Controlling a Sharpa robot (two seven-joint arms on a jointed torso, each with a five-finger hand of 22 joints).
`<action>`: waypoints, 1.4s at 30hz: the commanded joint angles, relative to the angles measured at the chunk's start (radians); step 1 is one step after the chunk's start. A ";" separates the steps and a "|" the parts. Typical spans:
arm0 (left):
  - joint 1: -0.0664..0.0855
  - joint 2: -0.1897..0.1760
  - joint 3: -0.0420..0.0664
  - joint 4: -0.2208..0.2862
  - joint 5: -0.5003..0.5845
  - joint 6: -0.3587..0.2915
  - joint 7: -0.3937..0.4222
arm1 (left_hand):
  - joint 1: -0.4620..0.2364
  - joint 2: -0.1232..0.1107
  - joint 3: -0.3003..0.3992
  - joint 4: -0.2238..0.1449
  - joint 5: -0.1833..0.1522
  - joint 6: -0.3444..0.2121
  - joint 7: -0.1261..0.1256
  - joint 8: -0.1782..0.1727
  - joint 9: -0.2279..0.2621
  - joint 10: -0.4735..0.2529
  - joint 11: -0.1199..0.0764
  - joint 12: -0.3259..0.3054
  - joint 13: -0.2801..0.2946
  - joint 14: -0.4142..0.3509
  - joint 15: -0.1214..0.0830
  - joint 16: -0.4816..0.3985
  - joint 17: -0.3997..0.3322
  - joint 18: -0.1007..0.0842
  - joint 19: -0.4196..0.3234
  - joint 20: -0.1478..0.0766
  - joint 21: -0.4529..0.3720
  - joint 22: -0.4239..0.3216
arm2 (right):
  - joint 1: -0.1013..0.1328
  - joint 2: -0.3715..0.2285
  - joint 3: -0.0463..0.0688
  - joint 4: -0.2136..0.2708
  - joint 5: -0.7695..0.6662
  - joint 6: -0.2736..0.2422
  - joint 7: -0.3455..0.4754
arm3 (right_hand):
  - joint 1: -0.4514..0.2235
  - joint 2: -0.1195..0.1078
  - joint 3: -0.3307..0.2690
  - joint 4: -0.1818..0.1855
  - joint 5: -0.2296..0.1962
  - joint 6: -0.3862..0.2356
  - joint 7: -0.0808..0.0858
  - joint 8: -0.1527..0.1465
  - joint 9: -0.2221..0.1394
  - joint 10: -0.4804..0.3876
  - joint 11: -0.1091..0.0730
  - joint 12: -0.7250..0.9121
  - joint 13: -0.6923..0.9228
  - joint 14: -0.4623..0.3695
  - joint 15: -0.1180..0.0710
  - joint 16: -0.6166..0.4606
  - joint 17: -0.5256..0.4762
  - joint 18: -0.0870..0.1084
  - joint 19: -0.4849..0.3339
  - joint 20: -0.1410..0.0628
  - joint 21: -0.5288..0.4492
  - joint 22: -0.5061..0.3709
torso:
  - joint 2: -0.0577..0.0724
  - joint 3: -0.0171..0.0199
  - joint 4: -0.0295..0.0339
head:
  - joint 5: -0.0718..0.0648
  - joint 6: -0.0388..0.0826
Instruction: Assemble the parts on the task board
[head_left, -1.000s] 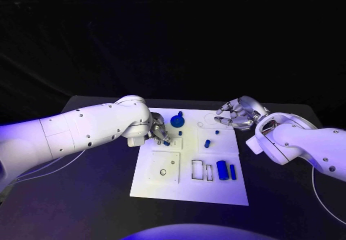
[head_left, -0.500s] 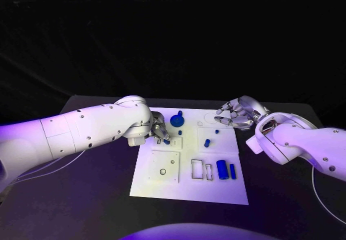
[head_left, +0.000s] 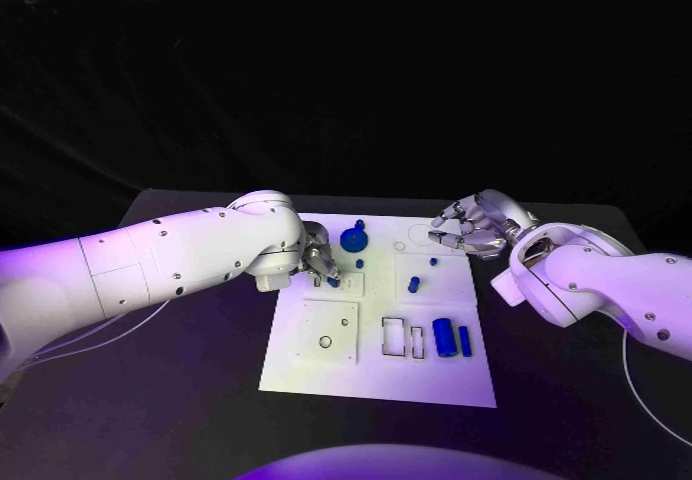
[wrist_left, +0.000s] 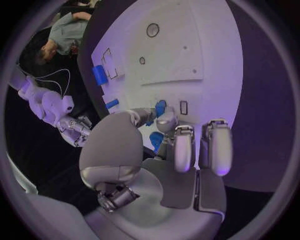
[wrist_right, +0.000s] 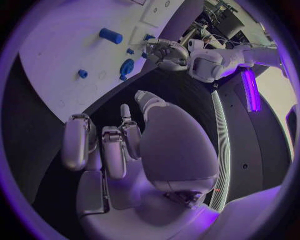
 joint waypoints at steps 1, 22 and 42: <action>-0.001 0.000 0.000 0.007 -0.018 -0.018 0.009 | -0.012 0.000 0.161 -0.154 0.006 0.022 -0.014 0.005 0.150 0.008 0.000 0.005 0.003 0.100 -0.006 0.006 0.248 -0.017 0.021 -0.008 0.008 0.126 | -0.001 0.000 0.000 0.001 -0.011 0.014 0.002 | -0.003 -0.006 0.005 -0.002 0.003 -0.007 0.000 0.007 0.001 -0.007 -0.001 -0.006 0.038 0.095 -0.006 -0.006 0.235 0.015 -0.007 0.002 -0.006 0.051 | -0.001 -0.0003 0.0002 | 0.000 -0.001; -0.004 -0.007 0.001 0.026 -0.032 -0.046 0.015 | -0.032 -0.006 0.177 -0.169 0.052 0.031 -0.019 0.020 0.159 0.022 -0.003 0.021 0.018 0.101 -0.009 0.008 0.251 -0.019 0.028 -0.010 0.015 0.138 | -0.001 0.000 0.000 0.000 -0.011 0.016 0.002 | -0.003 -0.006 0.005 -0.002 0.003 -0.007 0.000 0.007 0.001 -0.007 -0.001 -0.006 0.038 0.095 -0.006 -0.006 0.235 0.015 -0.007 0.002 -0.006 0.051 | -0.001 0.0000 -0.0002 | 0.002 -0.003; -0.022 -0.006 0.001 0.023 -0.068 -0.016 0.006 | -0.036 -0.008 0.180 -0.173 0.064 0.033 -0.020 0.024 0.161 0.023 -0.004 0.021 0.017 0.101 -0.010 0.009 0.251 -0.019 0.028 -0.011 0.015 0.139 | -0.004 0.000 0.000 -0.002 -0.011 0.019 0.001 | -0.003 -0.006 0.005 -0.002 0.003 -0.007 0.000 0.007 0.001 -0.007 -0.001 -0.006 0.038 0.095 -0.006 -0.006 0.235 0.015 -0.007 0.002 -0.006 0.051 | -0.001 -0.0002 0.0005 | 0.001 -0.011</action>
